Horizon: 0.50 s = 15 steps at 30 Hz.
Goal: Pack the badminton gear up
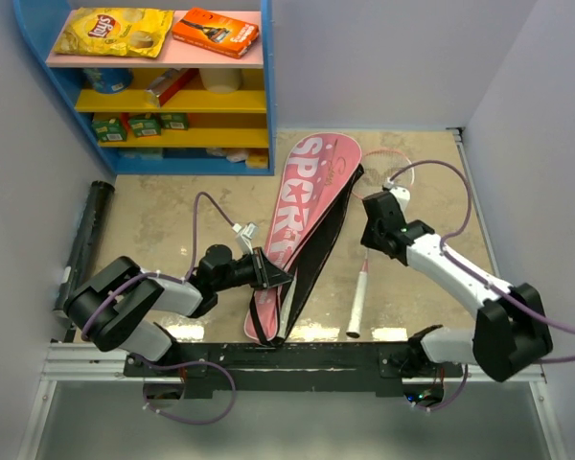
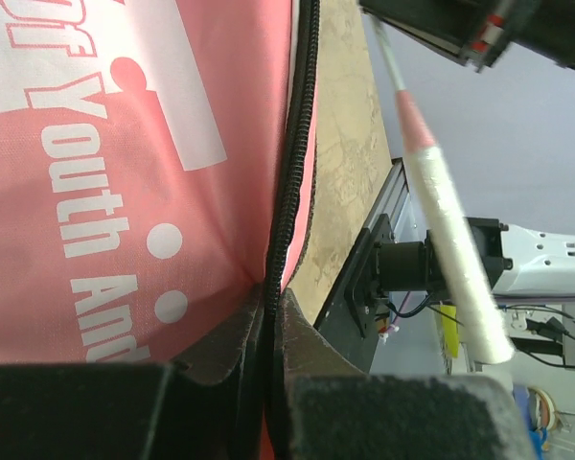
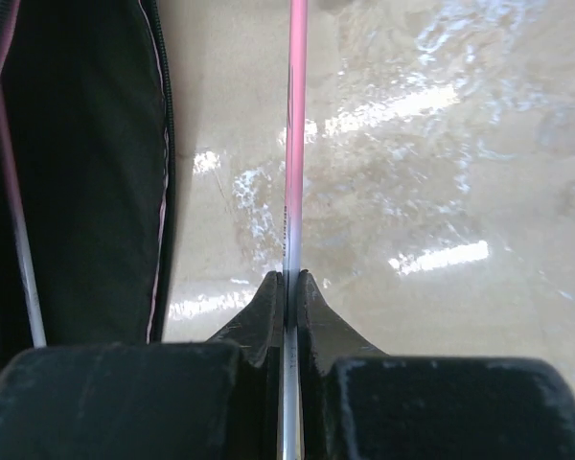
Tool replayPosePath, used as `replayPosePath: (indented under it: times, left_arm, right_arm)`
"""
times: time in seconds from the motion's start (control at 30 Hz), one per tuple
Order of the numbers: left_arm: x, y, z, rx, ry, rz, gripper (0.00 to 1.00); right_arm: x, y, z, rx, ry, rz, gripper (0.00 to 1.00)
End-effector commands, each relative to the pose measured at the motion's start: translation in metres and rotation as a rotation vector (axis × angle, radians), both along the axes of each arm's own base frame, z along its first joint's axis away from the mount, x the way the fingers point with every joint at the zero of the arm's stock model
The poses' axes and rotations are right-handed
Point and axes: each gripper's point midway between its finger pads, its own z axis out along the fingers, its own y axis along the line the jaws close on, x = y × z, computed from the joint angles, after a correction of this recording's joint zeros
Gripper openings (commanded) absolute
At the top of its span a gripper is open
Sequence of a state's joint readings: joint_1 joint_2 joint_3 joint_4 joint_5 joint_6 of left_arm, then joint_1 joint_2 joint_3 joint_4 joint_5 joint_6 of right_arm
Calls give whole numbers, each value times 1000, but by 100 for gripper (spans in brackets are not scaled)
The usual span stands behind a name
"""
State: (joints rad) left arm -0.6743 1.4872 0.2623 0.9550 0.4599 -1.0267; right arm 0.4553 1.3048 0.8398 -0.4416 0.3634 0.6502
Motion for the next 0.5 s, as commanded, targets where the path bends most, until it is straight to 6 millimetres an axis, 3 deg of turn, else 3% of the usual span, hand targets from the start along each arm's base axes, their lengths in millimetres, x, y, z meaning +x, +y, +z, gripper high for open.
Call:
replayPosePath:
  times: [0.0,0.03,0.2,0.33,0.47]
  left_arm:
    - [14,-8,35,-63,-125,-2,0]
    - [16,-8,36,-61,-131,6,0]
    - [26,-13,43,-45,-147,15,0]
    - [36,-17,47,-25,-157,24,0]
    - [48,-23,51,-1,-167,33,0]
  right_arm:
    - [-23,-20,23,-38,-17,-22,0]
    - [-28,-21,32,-20,-39,-18,0]
    - [-56,-33,40,-11,-29,-33,0]
    - [-68,-15,59,25,-54,11,0]
    - [-79,-11,78,40,-78,10,0]
